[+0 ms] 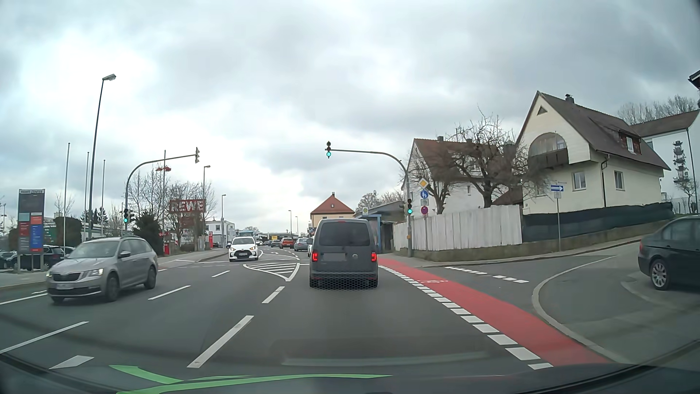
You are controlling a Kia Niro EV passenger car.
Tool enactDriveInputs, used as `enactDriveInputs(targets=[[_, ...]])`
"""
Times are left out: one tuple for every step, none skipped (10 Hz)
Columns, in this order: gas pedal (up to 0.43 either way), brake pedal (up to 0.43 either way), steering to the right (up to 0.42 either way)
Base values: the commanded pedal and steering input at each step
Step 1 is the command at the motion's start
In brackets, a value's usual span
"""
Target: Follow the waypoints while adhering to traffic rules and regulations
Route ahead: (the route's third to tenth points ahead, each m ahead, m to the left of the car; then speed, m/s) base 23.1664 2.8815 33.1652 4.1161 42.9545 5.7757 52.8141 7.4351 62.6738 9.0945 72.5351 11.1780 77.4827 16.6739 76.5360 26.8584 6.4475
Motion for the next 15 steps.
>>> enactDriveInputs(targets=[[0.197, 0.000, -0.009], [0.209, 0.000, -0.012], [0.220, 0.000, -0.015], [0.220, 0.000, -0.018], [0.228, 0.000, -0.020], [0.228, 0.000, -0.020], [0.228, 0.000, -0.023], [0.228, 0.000, -0.025], [0.228, 0.000, -0.025], [0.228, 0.000, -0.025], [0.240, 0.000, -0.025], [0.240, 0.000, -0.026], [0.240, 0.000, -0.026], [0.240, 0.000, -0.027], [0.240, 0.000, -0.028]])
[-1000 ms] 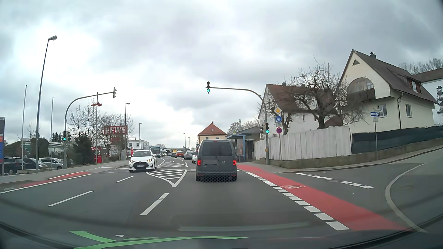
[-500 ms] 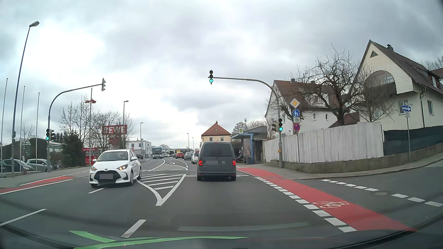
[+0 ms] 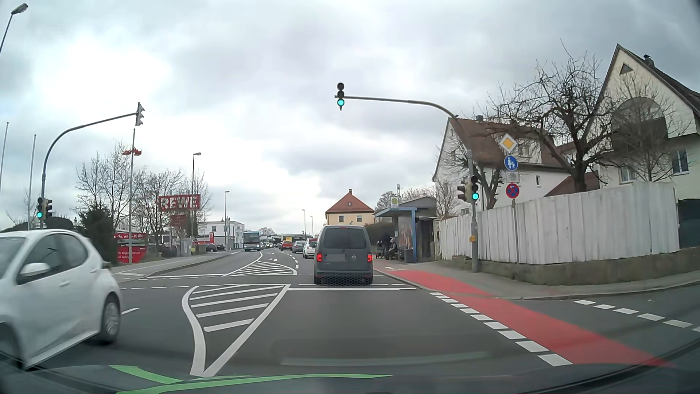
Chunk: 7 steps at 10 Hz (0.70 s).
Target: Follow the waypoints while adhering to traffic rules and regulations
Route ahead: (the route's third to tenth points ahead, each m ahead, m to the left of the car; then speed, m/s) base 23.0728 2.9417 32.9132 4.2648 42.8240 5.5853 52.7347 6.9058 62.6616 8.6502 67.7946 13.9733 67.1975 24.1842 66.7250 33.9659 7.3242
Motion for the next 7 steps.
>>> enactDriveInputs(targets=[[0.240, 0.000, -0.028], [0.240, 0.000, -0.028], [0.240, 0.000, -0.028], [0.240, 0.000, -0.028], [0.240, 0.000, -0.028], [0.240, 0.000, -0.028], [0.240, 0.000, -0.028]])
